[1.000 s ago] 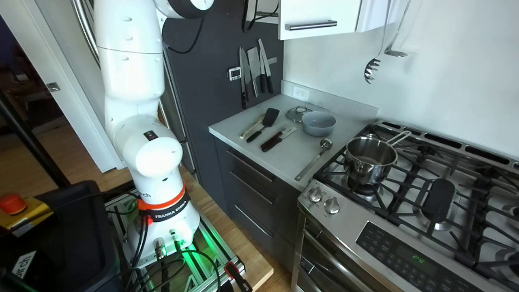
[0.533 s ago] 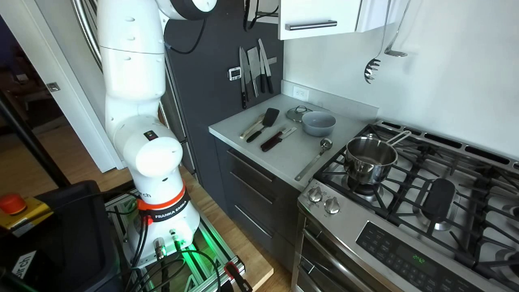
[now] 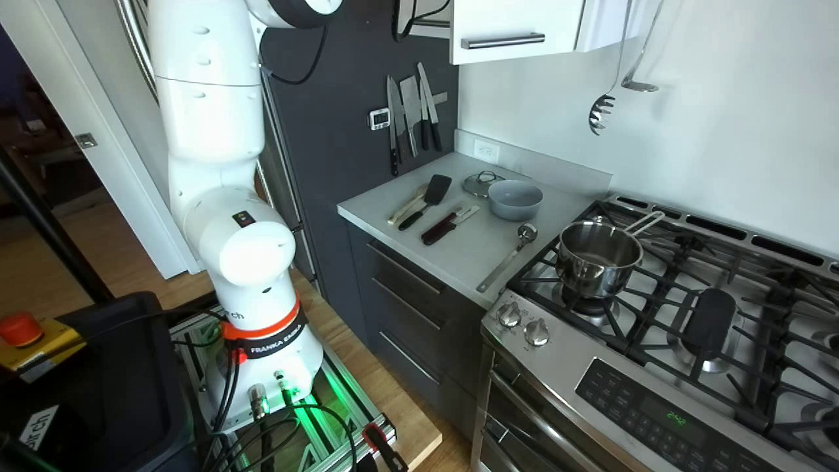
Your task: Open the right door of the upper cabinet then put the clear container in the cabinet and close the cabinet door.
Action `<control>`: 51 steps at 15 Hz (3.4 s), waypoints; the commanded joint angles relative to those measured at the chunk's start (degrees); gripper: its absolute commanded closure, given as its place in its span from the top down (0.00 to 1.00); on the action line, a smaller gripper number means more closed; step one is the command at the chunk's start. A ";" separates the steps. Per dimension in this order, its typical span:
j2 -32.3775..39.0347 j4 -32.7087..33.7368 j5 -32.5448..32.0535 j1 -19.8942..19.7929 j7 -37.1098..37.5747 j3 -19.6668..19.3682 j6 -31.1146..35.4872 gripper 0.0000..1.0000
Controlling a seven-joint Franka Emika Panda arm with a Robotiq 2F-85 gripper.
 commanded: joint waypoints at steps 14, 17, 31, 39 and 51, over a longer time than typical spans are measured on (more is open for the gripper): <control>-26.54 -24.75 3.28 0.58 -2.24 -0.68 -4.81 1.00; -30.85 -28.13 6.72 0.73 -6.92 -0.54 -6.93 1.00; -41.93 -36.55 16.46 -1.23 -27.96 -0.01 -6.51 1.00; -44.46 -37.32 17.12 -0.75 -34.40 -1.19 -7.08 1.00; -47.38 -34.99 12.45 -3.07 -70.52 -5.21 -17.86 1.00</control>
